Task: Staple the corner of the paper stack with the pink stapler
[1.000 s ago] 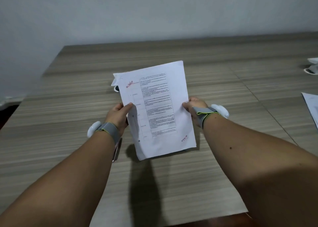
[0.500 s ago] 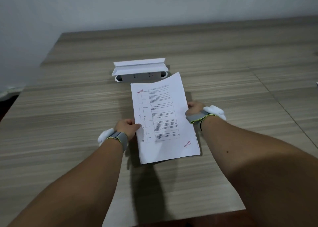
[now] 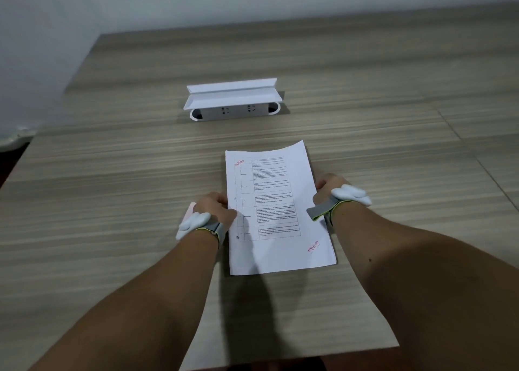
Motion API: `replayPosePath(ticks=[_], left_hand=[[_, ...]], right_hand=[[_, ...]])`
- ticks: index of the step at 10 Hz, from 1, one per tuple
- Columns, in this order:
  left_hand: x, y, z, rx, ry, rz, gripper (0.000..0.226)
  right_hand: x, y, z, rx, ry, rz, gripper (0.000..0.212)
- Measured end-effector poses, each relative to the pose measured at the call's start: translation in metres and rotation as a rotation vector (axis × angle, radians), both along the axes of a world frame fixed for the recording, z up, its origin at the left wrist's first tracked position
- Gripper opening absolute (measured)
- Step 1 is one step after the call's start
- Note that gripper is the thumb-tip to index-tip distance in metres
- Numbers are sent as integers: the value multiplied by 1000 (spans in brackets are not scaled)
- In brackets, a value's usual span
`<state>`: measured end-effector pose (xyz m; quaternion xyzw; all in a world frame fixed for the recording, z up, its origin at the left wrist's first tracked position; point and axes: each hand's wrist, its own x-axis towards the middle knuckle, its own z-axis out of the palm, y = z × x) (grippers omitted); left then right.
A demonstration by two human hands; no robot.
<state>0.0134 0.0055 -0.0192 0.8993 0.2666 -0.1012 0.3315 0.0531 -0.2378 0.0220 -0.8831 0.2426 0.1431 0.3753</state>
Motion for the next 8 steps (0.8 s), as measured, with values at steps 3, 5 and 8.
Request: replayPosePath(ticks=[3,5,8], left_hand=[[0,-8,11,173,110,-227,26],[-1,-11,8,211,73,-254,24],[-1,1,1,84,-14,-5,17]], right_hand=[[-5,-1,-8,-115,81,103,38],[-7,-1,-9,-92,118,142,36],[-11,-16,3,-77,98,136,35]])
